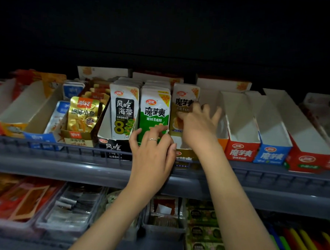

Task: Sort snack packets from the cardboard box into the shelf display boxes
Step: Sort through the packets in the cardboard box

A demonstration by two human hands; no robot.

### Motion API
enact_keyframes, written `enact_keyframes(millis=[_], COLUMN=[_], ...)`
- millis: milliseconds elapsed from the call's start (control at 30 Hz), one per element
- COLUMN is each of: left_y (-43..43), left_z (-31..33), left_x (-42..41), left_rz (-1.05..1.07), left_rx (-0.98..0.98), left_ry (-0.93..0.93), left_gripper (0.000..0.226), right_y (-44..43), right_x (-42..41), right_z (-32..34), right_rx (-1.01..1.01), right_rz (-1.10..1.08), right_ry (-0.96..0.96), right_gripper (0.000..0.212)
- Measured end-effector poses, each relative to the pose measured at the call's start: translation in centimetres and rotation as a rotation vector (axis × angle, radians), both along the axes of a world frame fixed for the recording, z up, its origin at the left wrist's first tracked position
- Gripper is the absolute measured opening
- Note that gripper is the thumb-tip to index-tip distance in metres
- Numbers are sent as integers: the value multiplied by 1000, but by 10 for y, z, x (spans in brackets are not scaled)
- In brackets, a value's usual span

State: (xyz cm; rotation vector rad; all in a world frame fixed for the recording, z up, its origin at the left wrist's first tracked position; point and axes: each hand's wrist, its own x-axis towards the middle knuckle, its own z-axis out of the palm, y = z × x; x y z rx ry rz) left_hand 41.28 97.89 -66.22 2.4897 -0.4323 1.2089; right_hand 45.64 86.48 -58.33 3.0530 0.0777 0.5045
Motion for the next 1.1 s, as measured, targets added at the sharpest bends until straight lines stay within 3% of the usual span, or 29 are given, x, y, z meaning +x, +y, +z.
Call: enact_keyframes(millis=[200,367,567,633,700,767,900,1100], left_y=[6,19,38,43,47,52,68,94], left_z=[0,-1,-2,-13,-30,-49,-94,-161], left_x=[-3,-21,-71,-88,-105,-120,-159,-211], left_rz=[-60,-127,-407,-484,-529,-555,-592,-618], left_rx=[7,36,278,376,453,510,540,531], left_ry=[33,14,45,145,286,425,629,903], left_gripper=[26,32,24,23,24,27,25,25], right_y=[-11,-23,-30,-35,-41,-47,-65,-74], right_x=[-10,-37,-91,-108,-129,-151,-189,-245], right_z=[2,4,-17,-34,-55,-86,-171,-277], right_rx=[122,200,419,467,614,711,553,473], right_rz=[100,195,394,506,598,558,418,246], right_ry=[-55,-254,-457,-318,-29,249,592,947], right_gripper=[54,36,21,20,24,26,21,17])
